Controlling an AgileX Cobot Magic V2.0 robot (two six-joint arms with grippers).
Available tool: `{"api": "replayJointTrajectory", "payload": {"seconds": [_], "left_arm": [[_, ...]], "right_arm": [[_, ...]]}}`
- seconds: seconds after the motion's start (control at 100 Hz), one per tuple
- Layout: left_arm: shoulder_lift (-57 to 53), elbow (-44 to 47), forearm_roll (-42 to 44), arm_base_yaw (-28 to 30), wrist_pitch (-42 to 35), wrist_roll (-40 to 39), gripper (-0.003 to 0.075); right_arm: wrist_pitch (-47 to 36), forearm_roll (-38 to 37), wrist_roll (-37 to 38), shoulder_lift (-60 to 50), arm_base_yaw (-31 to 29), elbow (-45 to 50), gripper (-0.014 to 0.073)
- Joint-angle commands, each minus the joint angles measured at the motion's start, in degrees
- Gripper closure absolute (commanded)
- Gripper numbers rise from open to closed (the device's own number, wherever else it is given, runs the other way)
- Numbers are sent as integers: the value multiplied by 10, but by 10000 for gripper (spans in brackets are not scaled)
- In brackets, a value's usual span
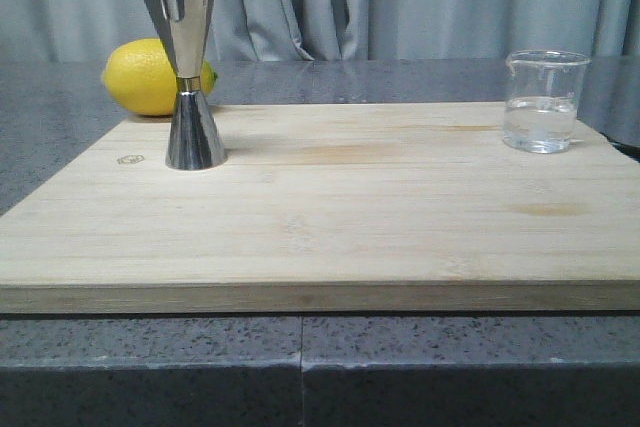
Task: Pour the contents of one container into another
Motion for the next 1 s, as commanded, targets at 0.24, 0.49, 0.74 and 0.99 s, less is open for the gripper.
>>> {"api": "replayJointTrajectory", "payload": {"seconds": [0.24, 0.49, 0.74, 0.99], "left_arm": [[-12, 16, -4, -4, -42, 1, 739], [-12, 16, -4, -4, -42, 1, 739], [-12, 16, -4, -4, -48, 1, 739], [-12, 16, -4, -4, -47, 1, 739]], "right_arm": [[-47, -1, -5, -11, -4, 4, 640], [-47, -1, -5, -11, -4, 4, 640], [-35, -45, -5, -11, -4, 4, 640], [-35, -45, -5, -11, -4, 4, 640]]}}
